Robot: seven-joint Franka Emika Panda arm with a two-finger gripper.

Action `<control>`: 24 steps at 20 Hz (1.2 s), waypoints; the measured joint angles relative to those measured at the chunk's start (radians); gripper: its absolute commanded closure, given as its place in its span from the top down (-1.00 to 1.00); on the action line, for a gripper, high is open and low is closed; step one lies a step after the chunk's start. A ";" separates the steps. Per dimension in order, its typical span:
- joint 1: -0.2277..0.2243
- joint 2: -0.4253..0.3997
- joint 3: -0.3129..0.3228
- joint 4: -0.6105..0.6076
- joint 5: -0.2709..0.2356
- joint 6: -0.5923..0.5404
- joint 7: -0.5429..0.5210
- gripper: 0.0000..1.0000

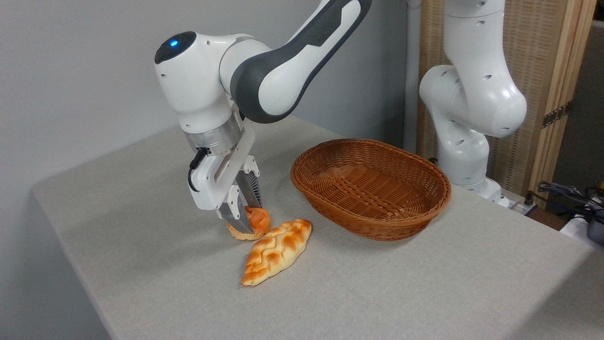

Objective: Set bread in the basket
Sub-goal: 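Close the gripper on the round bread roll, then lift the held roll and carry it over the wicker basket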

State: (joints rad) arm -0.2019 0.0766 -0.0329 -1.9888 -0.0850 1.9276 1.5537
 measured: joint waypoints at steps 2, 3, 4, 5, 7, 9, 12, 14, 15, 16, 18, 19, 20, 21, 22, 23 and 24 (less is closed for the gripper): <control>0.000 -0.005 0.000 0.003 0.000 0.000 0.000 -0.11; 0.000 -0.011 0.000 0.005 0.000 0.000 0.000 -0.11; 0.000 -0.021 0.000 0.008 0.000 -0.003 -0.004 -0.11; 0.000 -0.035 0.000 0.011 0.000 -0.011 -0.017 -0.11; 0.000 -0.070 0.002 0.017 0.000 -0.041 -0.074 -0.02; 0.000 -0.108 0.006 0.033 0.000 -0.100 -0.151 0.02; 0.004 -0.166 0.015 0.057 0.000 -0.203 -0.328 0.17; 0.006 -0.195 0.020 0.059 0.000 -0.250 -0.446 0.30; 0.006 -0.204 0.023 0.059 0.000 -0.280 -0.495 0.45; 0.006 -0.210 0.024 0.059 0.000 -0.311 -0.536 0.43; 0.006 -0.211 0.025 0.058 0.000 -0.378 -0.592 0.47; 0.006 -0.211 0.025 0.058 0.000 -0.413 -0.605 0.74; 0.006 -0.210 0.025 0.057 0.000 -0.453 -0.617 0.90; 0.006 -0.210 0.025 0.056 0.000 -0.487 -0.625 0.97; 0.006 -0.210 0.025 0.054 0.000 -0.519 -0.637 0.99; 0.006 -0.210 0.025 0.051 -0.001 -0.543 -0.653 1.00; 0.006 -0.209 0.025 0.047 -0.001 -0.564 -0.673 1.00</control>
State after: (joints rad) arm -0.1959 -0.1325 -0.0081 -1.9423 -0.0862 1.3638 0.8812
